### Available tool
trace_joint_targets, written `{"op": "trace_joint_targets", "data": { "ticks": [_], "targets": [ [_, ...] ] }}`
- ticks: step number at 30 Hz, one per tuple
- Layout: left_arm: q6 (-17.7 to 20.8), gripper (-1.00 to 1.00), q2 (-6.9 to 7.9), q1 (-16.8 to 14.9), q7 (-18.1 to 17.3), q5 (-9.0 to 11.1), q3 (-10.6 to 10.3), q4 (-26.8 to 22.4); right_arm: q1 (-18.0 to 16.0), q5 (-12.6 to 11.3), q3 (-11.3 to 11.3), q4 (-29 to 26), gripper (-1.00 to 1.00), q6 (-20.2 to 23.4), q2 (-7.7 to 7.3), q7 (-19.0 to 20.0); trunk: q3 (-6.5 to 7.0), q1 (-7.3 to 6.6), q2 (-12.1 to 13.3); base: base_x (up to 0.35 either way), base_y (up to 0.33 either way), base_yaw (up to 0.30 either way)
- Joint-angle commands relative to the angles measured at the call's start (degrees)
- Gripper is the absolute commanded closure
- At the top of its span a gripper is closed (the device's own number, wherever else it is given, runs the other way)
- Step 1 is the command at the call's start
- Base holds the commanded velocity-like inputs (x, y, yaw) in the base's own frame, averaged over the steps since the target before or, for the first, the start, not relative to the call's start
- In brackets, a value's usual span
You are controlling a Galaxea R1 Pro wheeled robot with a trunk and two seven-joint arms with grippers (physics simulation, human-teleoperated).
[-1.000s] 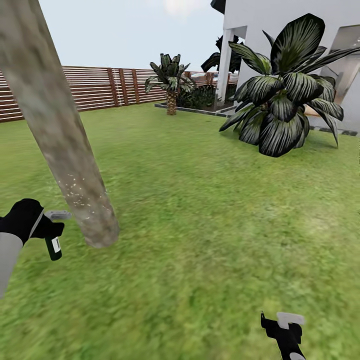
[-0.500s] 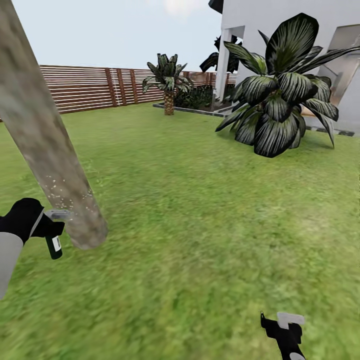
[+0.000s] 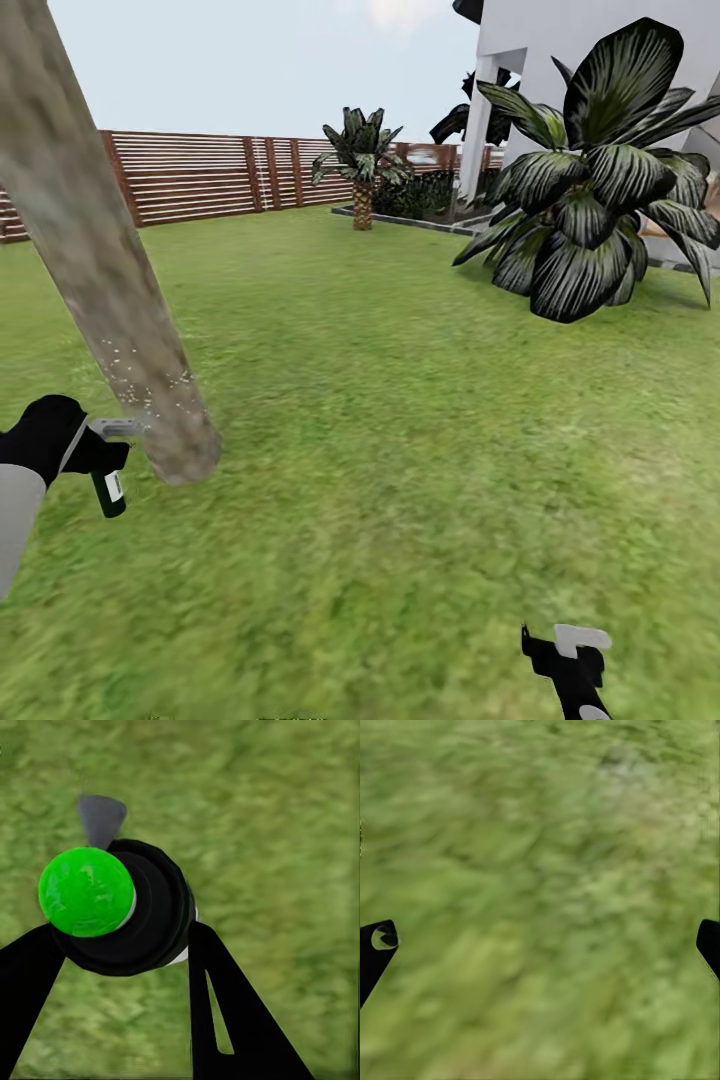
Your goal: In the garden, pick up the pesticide atomizer on the floor and spray pesticide onto both trees until each tree trunk is fully covered.
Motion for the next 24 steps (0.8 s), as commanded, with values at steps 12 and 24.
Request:
{"op": "trace_joint_targets", "data": {
  "ticks": [12, 24],
  "targets": [
    [0.05, 1.00, -2.08, 0.11, -0.53, -0.48, 0.02, 0.94, -0.01, -0.47, 0.50, -0.01, -1.00, -0.11, -0.05, -0.12, -0.05, -0.01, -0.02, 0.127, -0.268, 0.251],
    [0.04, 1.00, -2.07, 0.12, -0.47, -0.54, 0.08, 0.74, -0.01, -0.47, 0.50, -0.01, -1.00, -0.11, -0.08, -0.10, -0.05, -0.01, -0.02, 0.255, -0.169, 0.026]
  ]
}}
